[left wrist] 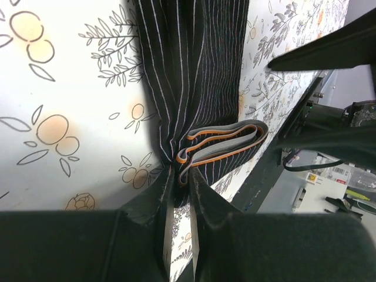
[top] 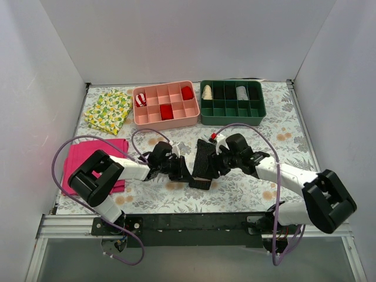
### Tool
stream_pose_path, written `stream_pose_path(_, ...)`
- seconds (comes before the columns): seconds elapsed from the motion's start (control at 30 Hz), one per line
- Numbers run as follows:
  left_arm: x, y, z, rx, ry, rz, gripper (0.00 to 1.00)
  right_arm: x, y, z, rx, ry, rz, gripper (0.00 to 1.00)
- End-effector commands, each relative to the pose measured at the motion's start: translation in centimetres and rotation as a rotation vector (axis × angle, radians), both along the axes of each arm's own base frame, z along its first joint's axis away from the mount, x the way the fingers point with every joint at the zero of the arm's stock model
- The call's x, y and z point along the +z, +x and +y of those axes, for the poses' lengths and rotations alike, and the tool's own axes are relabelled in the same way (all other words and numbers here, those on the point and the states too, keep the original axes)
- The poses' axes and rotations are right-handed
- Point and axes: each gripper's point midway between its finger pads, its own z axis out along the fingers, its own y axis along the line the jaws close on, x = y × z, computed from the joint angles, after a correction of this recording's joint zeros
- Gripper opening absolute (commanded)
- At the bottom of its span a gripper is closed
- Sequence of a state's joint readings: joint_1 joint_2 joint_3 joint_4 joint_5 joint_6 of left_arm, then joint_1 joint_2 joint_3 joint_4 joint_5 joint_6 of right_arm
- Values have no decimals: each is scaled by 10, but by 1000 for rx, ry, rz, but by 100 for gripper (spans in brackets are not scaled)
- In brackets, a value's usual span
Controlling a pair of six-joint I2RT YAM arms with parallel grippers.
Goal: Roll the underwear
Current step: Roll the underwear to the center of the board.
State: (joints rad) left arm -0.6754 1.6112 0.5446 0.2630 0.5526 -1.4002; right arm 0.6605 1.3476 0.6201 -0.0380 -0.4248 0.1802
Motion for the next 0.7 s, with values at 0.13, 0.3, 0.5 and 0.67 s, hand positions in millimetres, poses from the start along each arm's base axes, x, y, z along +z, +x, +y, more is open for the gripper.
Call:
stream_pose_path(0.13, -29, -2, 16, 6, 192, 78, 0, 45, 13, -15, -26, -149, -339, 60)
stream_pose_path(0.3, -30, 0, 16, -5, 256, 142, 0, 29, -18, -2, 122, -290, -381, 60)
stream_pose_path(0.5, -22, 2, 14, -20, 265, 144, 0, 8, -35, 4, 243, -413, -434, 61)
stream_pose_path(0.67, -20, 4, 13, -45, 279, 143, 0, 4, -34, 11, 283, -451, -473, 62)
